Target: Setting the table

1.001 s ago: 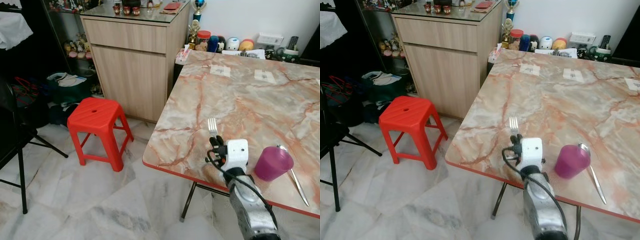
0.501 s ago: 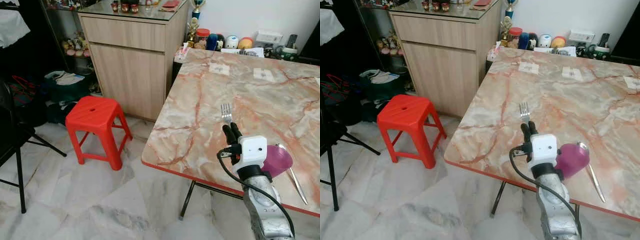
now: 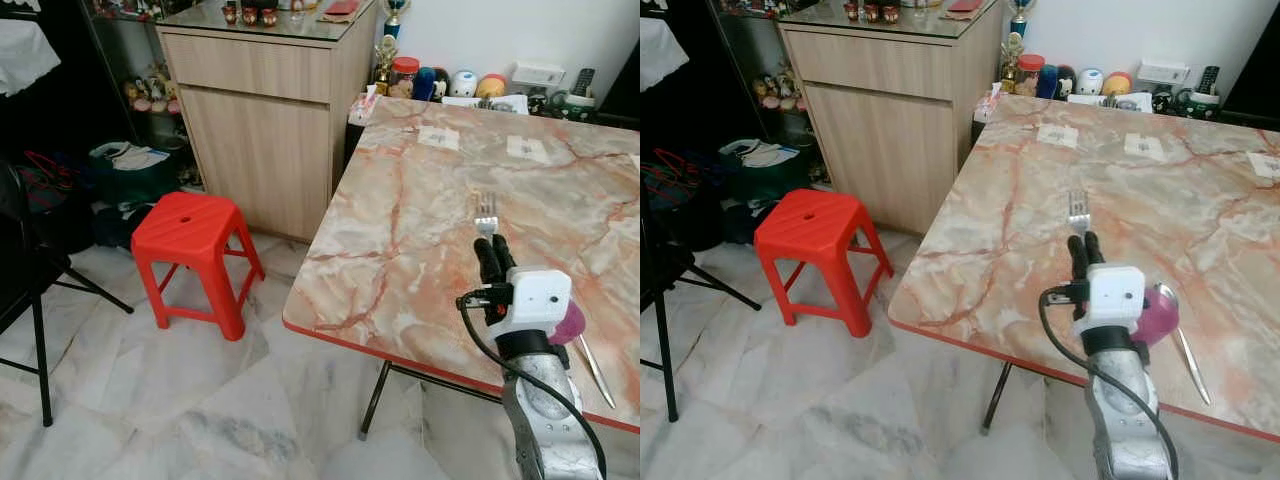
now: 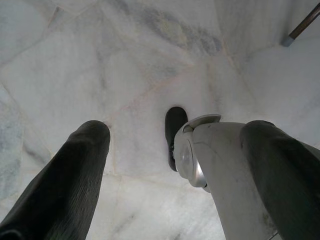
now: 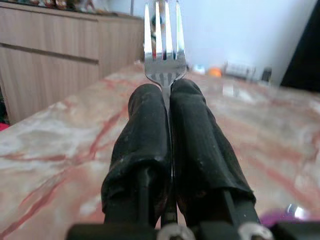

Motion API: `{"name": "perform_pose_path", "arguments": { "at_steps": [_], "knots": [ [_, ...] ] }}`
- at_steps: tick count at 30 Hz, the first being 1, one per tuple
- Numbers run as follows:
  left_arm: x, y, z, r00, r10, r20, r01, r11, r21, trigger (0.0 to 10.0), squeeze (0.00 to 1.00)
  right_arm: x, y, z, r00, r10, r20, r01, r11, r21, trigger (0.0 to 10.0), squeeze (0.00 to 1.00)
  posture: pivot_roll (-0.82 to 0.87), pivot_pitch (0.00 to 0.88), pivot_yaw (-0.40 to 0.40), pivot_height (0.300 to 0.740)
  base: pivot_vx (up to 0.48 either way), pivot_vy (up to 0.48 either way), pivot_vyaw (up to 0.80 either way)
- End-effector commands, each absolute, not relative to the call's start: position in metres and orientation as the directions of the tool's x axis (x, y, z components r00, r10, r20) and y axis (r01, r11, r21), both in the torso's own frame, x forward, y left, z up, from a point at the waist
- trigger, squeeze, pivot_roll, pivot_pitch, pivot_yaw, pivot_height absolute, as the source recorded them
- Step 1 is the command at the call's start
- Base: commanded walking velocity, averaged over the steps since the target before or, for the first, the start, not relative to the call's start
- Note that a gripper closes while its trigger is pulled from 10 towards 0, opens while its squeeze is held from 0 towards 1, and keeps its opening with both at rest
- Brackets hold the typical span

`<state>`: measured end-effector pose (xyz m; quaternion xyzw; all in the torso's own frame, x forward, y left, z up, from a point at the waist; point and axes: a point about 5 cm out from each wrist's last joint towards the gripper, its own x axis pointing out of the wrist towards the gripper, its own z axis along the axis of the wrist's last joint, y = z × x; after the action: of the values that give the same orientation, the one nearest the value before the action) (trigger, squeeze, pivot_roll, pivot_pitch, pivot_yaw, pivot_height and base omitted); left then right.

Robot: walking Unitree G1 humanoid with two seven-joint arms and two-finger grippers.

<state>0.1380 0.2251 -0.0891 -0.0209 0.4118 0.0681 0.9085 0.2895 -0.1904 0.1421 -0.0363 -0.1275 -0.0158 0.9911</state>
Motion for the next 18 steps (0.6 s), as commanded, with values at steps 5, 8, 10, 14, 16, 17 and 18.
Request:
{"name": "perform_pose_path", "arguments": {
  "at_steps": [5,8,10,14,16,17,18],
  "knots": [
    [0.132,0.226,-0.092,0.626,0.102,-0.773,-0.130,0.991,0.025,10.0,0.00,0.286,-0.187,0.145,0.965,-0.022,0.261,0.044,0.996,-0.077,10.0,0.00,0.01,0.103,0.011,0.740,0.000,0.000,0.00],
    [0.134,0.227,-0.091,0.627,0.102,-0.772,-0.121,0.992,0.032,10.0,0.00,0.287,-0.186,0.147,0.962,-0.033,0.269,0.051,0.997,-0.059,10.0,0.00,0.00,0.094,0.024,0.740,0.000,0.000,0.00],
    [0.136,0.229,-0.090,0.629,0.104,-0.770,-0.118,0.992,0.038,10.0,0.00,0.288,-0.184,0.151,0.959,-0.032,0.281,0.050,0.997,-0.057,10.0,0.00,0.00,0.089,0.027,0.740,0.000,0.000,0.00],
    [0.139,0.229,-0.089,0.634,0.104,-0.766,-0.115,0.993,0.040,10.0,0.00,0.288,-0.182,0.154,0.956,-0.025,0.291,0.044,0.997,-0.059,10.0,0.00,0.00,0.079,0.031,0.740,0.000,0.000,0.00],
    [0.140,0.229,-0.089,0.637,0.100,-0.764,-0.109,0.993,0.039,10.0,0.00,0.288,-0.182,0.153,0.957,-0.026,0.289,0.048,0.997,-0.068,10.0,0.00,0.00,0.075,0.032,0.740,0.000,0.000,0.00],
    [0.140,0.229,-0.089,0.638,0.100,-0.764,-0.108,0.993,0.039,10.0,0.00,0.288,-0.182,0.153,0.957,-0.027,0.290,0.049,0.996,-0.069,10.0,0.00,0.00,0.075,0.032,0.740,0.000,0.000,0.00],
    [0.144,0.229,-0.087,0.641,0.098,-0.761,-0.106,0.994,0.039,10.0,0.00,0.287,-0.182,0.152,0.957,-0.034,0.288,0.054,0.997,-0.062,10.0,0.00,0.00,0.071,0.032,0.740,0.000,0.000,0.00]
  ]
}}
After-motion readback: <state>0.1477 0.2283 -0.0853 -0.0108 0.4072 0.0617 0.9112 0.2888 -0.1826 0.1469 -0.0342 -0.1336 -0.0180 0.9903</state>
